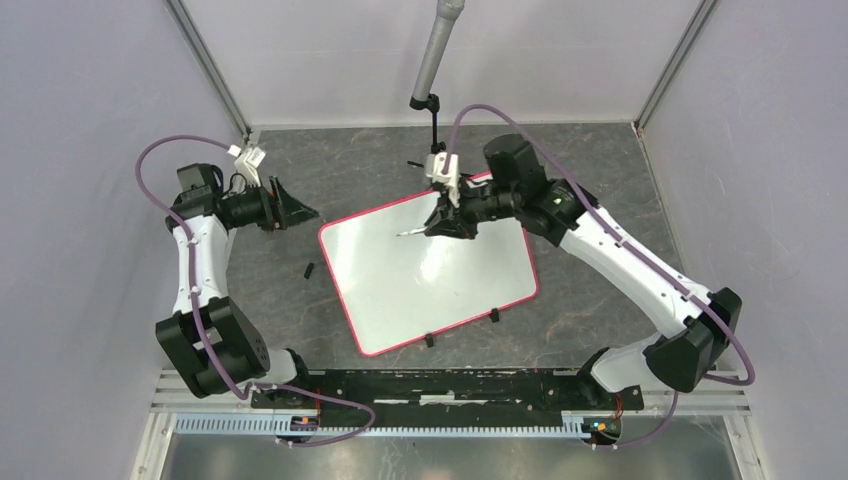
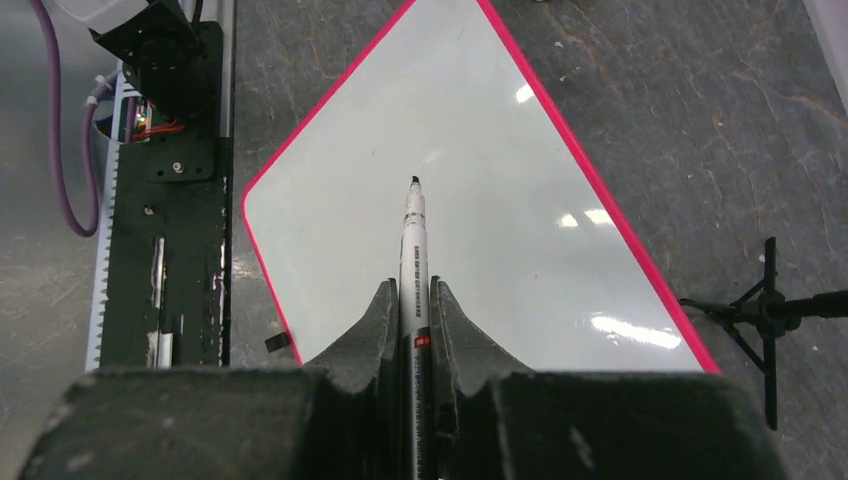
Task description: Write a sentence on the whiteboard
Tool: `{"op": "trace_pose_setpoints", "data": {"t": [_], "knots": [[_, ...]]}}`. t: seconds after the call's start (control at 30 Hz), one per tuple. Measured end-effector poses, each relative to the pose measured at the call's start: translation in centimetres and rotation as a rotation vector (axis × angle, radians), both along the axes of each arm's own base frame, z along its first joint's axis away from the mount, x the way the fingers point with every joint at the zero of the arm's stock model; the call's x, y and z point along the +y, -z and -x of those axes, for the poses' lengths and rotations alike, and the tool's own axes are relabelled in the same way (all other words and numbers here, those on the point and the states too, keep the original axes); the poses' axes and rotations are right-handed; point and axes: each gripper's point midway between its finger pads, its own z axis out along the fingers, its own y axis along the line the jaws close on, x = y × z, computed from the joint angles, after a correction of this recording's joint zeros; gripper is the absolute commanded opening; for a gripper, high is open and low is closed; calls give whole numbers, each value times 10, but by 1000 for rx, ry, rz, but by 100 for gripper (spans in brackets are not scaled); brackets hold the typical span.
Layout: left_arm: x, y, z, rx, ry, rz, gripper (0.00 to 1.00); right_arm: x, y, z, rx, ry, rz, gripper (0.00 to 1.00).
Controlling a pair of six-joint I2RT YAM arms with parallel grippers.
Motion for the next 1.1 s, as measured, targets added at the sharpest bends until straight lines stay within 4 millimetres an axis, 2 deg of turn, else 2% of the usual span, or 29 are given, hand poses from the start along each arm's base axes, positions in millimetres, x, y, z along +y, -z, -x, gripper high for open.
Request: {"op": "trace_pose_setpoints", "data": {"t": [0.17, 0.33, 0.57, 0.8, 0.87, 0.97, 1.1], "knots": [[-19, -11, 15, 13, 76, 132, 71, 38, 15, 24, -58, -60, 68, 0], [-29, -4, 27, 55, 115, 160, 65, 73, 33, 44, -108, -106, 127, 0], [-40, 13, 41, 129, 177, 176, 51, 102, 29, 37, -172, -81, 137, 0], [-48, 16, 48, 134, 215, 171, 30, 115, 28, 29, -196, -56, 134, 0], [-48, 17, 48, 132, 220, 169, 29, 118, 32, 27, -194, -54, 141, 0], [-48, 18, 47, 131, 222, 168, 37, 123, 38, 25, -188, -53, 151, 0], [-48, 19, 48, 128, 225, 166, 40, 126, 43, 25, -183, -57, 160, 0]]}}
